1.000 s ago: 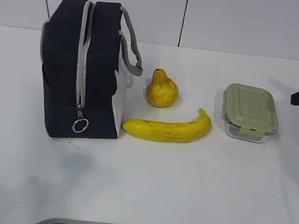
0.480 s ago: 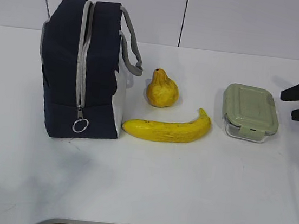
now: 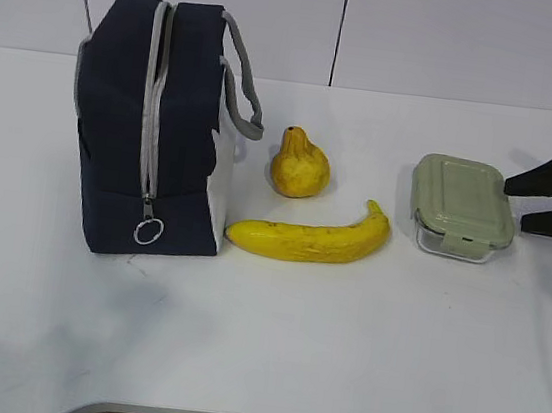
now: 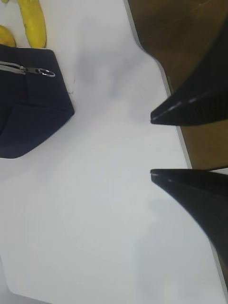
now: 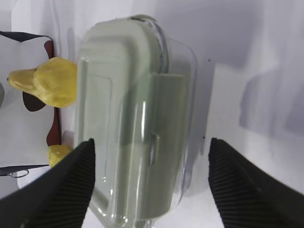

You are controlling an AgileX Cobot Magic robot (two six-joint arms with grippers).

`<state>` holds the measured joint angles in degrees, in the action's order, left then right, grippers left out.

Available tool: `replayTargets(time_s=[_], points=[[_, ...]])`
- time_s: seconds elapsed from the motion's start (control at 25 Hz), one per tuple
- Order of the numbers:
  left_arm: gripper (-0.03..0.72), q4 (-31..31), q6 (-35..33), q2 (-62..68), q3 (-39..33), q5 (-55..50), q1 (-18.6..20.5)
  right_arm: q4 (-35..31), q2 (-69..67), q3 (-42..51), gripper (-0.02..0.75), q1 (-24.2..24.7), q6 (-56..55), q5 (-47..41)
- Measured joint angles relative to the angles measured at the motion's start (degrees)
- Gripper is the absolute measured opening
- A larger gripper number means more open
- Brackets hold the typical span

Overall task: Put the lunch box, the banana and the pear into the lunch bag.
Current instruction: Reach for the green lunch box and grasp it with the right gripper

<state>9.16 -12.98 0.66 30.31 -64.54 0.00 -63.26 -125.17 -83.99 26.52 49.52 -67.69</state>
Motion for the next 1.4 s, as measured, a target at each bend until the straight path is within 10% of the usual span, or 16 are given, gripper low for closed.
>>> replayTargets(time_s=[1.4], points=[[0.241, 0.1, 0.0, 0.0, 0.0, 0.0, 0.0, -7.9, -5.2, 0.0, 0.558, -6.8, 5.7, 0.4]])
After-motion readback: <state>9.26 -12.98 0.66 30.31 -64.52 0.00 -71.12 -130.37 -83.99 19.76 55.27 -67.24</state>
